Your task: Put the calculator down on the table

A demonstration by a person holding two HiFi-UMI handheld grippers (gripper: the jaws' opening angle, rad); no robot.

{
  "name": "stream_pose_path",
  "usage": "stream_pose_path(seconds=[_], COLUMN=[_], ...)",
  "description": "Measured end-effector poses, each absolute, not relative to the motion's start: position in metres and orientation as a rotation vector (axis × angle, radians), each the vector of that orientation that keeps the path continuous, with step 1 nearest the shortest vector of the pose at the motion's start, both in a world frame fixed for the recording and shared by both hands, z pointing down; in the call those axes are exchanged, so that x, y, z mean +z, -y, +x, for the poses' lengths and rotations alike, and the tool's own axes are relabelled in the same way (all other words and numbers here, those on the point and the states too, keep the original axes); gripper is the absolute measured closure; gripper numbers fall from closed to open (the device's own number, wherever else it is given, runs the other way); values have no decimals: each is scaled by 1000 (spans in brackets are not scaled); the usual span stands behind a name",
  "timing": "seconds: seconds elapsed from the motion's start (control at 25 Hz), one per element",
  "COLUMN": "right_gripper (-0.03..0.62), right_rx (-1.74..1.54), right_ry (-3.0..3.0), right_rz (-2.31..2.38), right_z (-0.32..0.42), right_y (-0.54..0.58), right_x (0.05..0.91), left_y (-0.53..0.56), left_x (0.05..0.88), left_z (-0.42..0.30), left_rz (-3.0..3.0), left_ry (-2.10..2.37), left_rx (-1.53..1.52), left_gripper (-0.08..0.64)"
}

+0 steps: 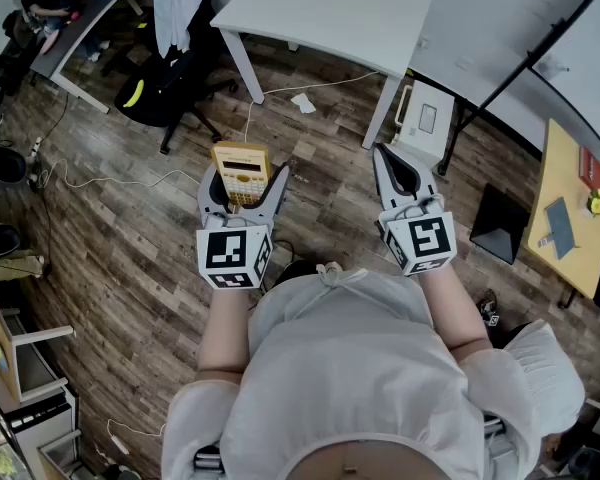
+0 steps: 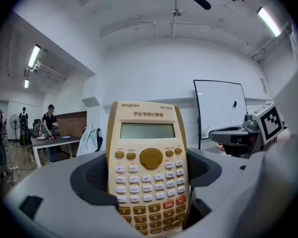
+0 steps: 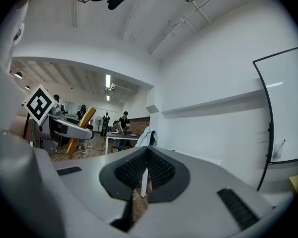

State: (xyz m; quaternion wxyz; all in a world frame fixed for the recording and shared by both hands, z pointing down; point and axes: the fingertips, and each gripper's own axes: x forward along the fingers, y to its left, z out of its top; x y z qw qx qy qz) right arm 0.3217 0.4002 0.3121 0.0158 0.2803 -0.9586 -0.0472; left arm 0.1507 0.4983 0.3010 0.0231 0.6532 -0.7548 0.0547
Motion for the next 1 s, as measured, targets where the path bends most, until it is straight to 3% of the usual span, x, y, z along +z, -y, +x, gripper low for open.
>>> stream_pose_path(seconds=[0.64,1.0], right_gripper=[591,588], right_rx=[-83,-1], right_ry=[2977,2955], right_rz=[902,876], right_z=[321,276], right_y=[-374,-332], right_x=[322,334], left_y=[-479,-443], left_x=[309,322], left_z=[148,101], left_rz=[1989,1940], left_ry=[2328,2303], left_rx=[185,201], left_gripper=[149,149])
